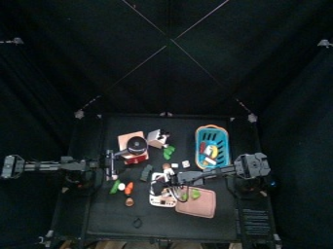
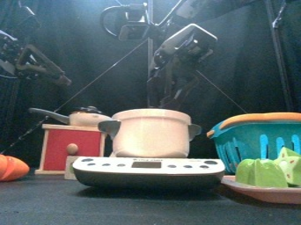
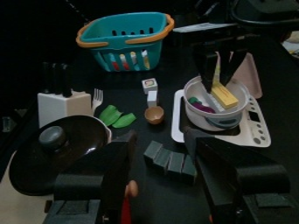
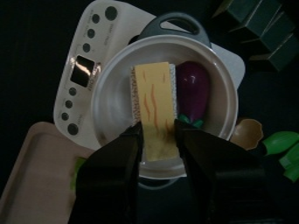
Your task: Place egg sushi left of stove
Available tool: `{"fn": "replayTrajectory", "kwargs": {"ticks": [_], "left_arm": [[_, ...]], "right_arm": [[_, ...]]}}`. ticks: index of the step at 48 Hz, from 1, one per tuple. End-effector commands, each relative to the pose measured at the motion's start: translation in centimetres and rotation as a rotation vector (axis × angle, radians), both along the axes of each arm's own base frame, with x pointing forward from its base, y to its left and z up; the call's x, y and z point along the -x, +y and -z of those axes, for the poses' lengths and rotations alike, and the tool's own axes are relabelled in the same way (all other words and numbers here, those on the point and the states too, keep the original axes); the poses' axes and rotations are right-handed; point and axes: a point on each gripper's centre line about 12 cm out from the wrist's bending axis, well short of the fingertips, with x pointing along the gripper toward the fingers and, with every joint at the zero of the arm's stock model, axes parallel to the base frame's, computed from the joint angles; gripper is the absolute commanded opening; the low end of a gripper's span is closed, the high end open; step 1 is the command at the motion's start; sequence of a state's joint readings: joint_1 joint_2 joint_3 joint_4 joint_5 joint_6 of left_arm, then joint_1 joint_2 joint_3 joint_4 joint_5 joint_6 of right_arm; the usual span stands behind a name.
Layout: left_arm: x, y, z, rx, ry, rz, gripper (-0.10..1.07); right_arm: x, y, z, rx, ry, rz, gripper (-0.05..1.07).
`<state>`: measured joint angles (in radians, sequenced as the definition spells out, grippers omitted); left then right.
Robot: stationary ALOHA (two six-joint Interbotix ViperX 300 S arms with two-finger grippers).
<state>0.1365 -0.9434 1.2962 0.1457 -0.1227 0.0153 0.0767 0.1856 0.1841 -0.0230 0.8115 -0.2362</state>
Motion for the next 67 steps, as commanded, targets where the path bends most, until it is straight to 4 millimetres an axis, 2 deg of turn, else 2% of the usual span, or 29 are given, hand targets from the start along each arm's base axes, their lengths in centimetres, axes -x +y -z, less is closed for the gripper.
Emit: {"fn": "replayTrajectory", "kwargs": {"ticks": [1,6,12,23,33,41,67], "left_arm": [[-0.2,0.0,-0.5,0.000,-0.012,0.000,0.85],[-0.2,0.0,-0.5,0.000,-0.012,0.000,0.85],[-0.2,0.1,-0.5,0.000,-0.012,-0.002,0.85],[-0.2,0.0,-0.5,0.000,-0.014,0.000,0.85],[-0.2,0.0,-0.3,-0.001,-0.009,0.000,0.85],[-0.2,0.0,-0.3,-0.001,-0.009,-0.001,0.85],[-0.2,0.0,-0.3,-0.001,-0.009,-0.001,0.85]], "right_arm": [[0.2,-0.6,-4.2,-0.009,-0.102,0.017,0.65],[0.4,-0.9,-5.9,-0.009,-0.150,0.023,0.65],[0.2,-1.0,-6.6,0.004,-0.194,0.017,0.65],[-3.2,0.1,-8.9,-0.034,-0.365,0.008,0.65],[-6.5,1.2,-7.6,-0.113,-0.342,0.030,0.65],[-8.3,1.5,-6.3,-0.113,-0.314,0.020,0.65],[-9.9,1.7,-3.5,-0.144,-0.334,0.037,0.67]]}}
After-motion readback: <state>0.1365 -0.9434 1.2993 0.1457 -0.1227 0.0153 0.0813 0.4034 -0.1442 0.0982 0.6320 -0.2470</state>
